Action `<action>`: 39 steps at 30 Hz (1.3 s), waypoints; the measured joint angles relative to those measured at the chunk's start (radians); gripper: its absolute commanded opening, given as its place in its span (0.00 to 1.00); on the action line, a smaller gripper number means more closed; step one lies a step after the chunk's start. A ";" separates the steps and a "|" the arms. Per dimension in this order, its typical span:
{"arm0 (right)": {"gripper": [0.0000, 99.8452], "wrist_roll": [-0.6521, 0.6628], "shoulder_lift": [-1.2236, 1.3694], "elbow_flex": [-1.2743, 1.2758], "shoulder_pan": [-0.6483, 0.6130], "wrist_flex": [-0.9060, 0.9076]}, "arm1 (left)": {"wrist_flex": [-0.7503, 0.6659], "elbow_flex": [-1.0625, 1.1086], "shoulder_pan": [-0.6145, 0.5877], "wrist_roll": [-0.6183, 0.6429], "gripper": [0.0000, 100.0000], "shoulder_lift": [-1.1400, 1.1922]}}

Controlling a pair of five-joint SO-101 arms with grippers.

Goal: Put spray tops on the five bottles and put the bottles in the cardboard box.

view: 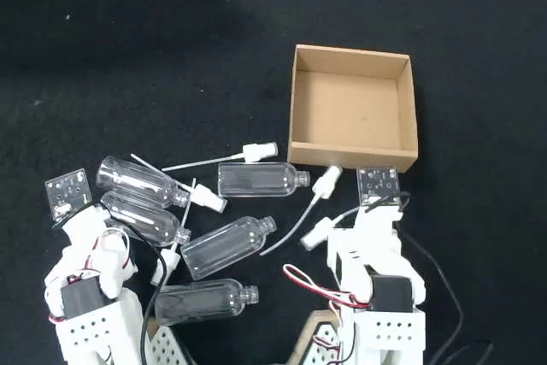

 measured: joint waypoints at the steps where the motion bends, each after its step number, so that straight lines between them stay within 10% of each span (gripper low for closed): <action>1: 0.01 0.000 0.000 0.000 0.000 0.000 | 0.000 0.000 0.000 0.000 0.03 0.000; 21: 0.01 0.000 0.000 0.000 0.000 -0.003 | 0.000 0.000 0.000 0.000 0.03 0.000; 39: 0.11 0.095 0.000 -0.279 0.005 -0.440 | 0.000 0.000 0.000 0.000 0.03 0.000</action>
